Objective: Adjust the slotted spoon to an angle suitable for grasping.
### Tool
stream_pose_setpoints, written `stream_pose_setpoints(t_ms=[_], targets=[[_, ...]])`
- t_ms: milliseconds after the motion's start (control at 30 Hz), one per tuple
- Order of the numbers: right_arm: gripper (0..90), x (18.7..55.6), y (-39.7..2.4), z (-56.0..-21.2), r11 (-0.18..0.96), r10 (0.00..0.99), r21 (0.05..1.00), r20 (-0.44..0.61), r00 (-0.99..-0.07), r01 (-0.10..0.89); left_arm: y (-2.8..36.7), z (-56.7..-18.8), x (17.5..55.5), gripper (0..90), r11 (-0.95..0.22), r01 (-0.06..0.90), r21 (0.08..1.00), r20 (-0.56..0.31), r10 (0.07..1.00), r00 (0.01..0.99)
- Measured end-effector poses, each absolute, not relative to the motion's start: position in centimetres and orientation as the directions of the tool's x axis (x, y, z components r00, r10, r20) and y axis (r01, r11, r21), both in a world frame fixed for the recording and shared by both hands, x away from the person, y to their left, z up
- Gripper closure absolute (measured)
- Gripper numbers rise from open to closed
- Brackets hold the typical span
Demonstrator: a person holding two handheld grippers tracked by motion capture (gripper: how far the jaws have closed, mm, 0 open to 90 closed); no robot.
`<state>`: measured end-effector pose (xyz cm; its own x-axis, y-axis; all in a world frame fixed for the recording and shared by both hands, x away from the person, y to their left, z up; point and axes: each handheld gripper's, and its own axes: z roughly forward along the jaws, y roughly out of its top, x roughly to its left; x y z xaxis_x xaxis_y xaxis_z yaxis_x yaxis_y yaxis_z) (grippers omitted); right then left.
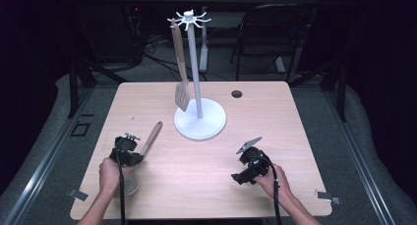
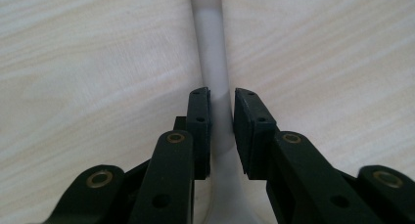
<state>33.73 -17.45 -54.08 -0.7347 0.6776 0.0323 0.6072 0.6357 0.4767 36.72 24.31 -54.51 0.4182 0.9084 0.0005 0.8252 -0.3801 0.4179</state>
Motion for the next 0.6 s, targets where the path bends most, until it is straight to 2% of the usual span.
stream_pose_setpoints(t_ms=[300, 433, 533, 600], targets=[[13.1, 33.6, -17.3, -53.9, 0.641, 0.674, 0.474, 0.029, -0.738, 0.604, 24.3, -54.3, 35.6, 76.7, -0.398, 0.827, 0.397, 0.0, 0.901, 0.434], [13.1, 33.6, -17.2, -53.9, 0.639, 0.676, 0.475, 0.029, -0.736, 0.605, 24.1, -53.9, 35.9, 59.5, -0.384, 0.83, 0.405, -0.018, 0.904, 0.427], [13.1, 33.7, -17.3, -53.8, 0.642, 0.675, 0.469, 0.03, -0.737, 0.607, 23.6, -53.0, 36.7, 51.3, -0.376, 0.827, 0.419, -0.018, 0.907, 0.421], [13.1, 33.7, -17.3, -53.8, 0.641, 0.676, 0.469, 0.031, -0.737, 0.608, 23.5, -52.9, 36.9, 49.5, -0.373, 0.824, 0.425, -0.019, 0.907, 0.421]])
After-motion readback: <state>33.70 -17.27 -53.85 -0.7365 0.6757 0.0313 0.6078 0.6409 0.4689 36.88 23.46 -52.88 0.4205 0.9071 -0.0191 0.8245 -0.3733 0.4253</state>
